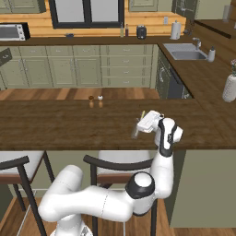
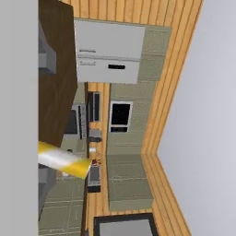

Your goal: Take a straw from the drawer in front and place it inside the glass cup on the dining counter.

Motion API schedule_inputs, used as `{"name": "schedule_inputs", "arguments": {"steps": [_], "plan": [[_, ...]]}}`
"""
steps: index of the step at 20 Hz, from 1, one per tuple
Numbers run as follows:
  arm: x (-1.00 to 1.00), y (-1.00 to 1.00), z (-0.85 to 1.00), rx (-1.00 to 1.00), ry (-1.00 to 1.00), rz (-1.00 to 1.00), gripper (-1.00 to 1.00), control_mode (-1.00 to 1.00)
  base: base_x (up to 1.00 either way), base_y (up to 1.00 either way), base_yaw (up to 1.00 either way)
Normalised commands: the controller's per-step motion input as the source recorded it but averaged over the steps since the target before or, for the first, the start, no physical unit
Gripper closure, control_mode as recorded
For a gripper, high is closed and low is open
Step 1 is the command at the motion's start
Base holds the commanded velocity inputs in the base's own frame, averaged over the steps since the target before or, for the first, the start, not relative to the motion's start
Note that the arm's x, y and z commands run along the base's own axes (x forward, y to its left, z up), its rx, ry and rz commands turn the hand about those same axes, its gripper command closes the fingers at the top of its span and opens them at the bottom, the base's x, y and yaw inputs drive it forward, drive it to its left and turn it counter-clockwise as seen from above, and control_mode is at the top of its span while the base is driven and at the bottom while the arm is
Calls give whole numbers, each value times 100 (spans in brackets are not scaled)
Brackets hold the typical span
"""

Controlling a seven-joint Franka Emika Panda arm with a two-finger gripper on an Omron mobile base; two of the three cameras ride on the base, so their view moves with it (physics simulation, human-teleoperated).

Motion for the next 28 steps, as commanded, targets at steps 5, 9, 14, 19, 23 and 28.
{"name": "schedule_inputs", "arguments": {"steps": [5,9,14,19,23,28], "plan": [[-5,42,2,-9,-24,0,-100,-100,0,0,0],[-12,75,7,-19,-30,0,-100,-100,0,0,0],[-44,57,21,-16,-44,0,-100,-100,0,0,0],[-72,4,28,-2,-48,0,-100,-100,0,0,0],[-43,-18,24,0,-40,0,-100,-100,0,0,0],[22,6,62,0,-39,0,-100,-100,0,0,0]]}}
